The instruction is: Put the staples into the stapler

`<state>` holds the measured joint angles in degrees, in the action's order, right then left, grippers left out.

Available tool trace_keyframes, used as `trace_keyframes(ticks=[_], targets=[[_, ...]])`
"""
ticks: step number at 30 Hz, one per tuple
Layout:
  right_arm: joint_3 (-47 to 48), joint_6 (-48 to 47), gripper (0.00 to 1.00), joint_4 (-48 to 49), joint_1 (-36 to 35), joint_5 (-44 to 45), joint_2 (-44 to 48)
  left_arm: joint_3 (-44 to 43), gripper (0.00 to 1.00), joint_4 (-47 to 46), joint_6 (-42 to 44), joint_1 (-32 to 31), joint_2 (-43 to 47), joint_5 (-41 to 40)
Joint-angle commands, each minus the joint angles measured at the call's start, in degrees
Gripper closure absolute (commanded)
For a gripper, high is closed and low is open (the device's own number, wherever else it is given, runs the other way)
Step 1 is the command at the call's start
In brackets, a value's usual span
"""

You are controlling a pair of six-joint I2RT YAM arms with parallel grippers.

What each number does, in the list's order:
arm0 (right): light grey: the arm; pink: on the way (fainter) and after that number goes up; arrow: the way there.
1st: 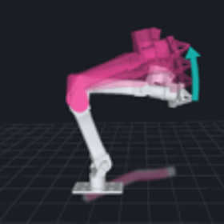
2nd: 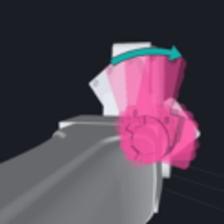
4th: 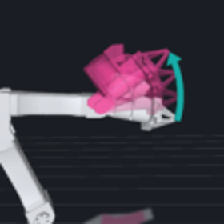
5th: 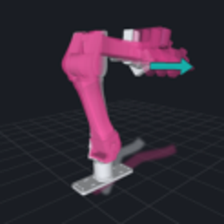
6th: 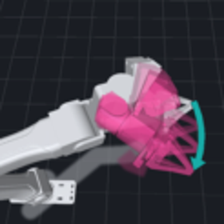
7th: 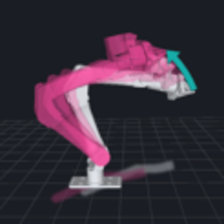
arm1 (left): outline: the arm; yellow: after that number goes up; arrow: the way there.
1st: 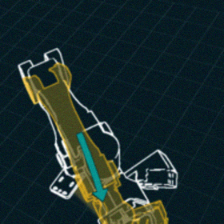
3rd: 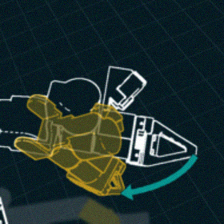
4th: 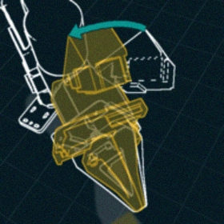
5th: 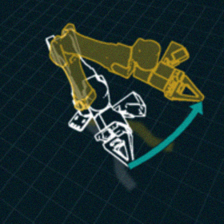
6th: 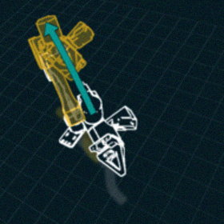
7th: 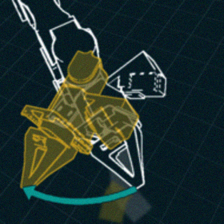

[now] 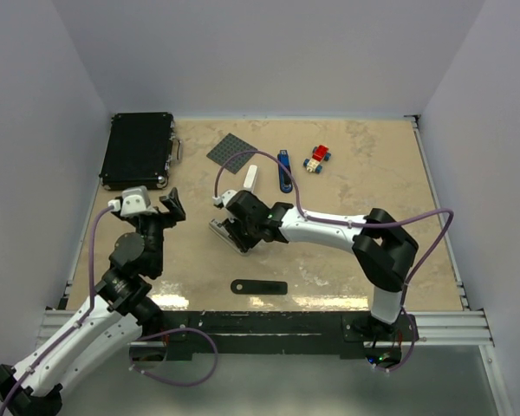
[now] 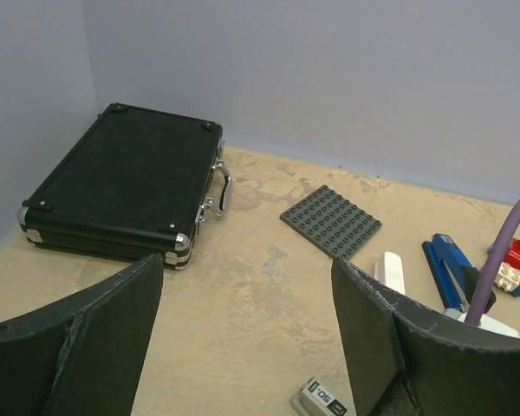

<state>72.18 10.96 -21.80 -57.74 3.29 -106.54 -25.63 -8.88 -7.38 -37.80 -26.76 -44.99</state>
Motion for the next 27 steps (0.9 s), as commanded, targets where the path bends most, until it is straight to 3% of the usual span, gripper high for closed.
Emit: trace_keyframes(ticks=[1, 11, 17, 21, 27], targets=[[-4.0, 0.8, 1.00, -11.8, -0.3, 0.0, -11.8, -1.1, 0.17, -1.1, -2.8, 1.9, -0.4, 3.3], [-1.0, 2.2, 1.00, -13.8, -0.4, 3.9, -15.3, -1.4, 0.17, -0.5, -3.6, 3.1, -0.6, 4.2], [10.7, 1.8, 1.00, -14.6, -0.5, 5.1, -14.6, -1.3, 0.17, -0.5, -4.0, 3.3, -0.4, 4.2], [22.4, 1.5, 0.86, -16.0, -0.4, 7.2, -15.5, -1.3, 0.17, -0.4, -4.0, 3.4, -0.5, 4.1], [31.3, 2.0, 0.70, -19.6, 1.2, 9.5, -17.8, -1.4, 0.17, -0.3, -4.1, 3.4, -0.2, 4.1]])
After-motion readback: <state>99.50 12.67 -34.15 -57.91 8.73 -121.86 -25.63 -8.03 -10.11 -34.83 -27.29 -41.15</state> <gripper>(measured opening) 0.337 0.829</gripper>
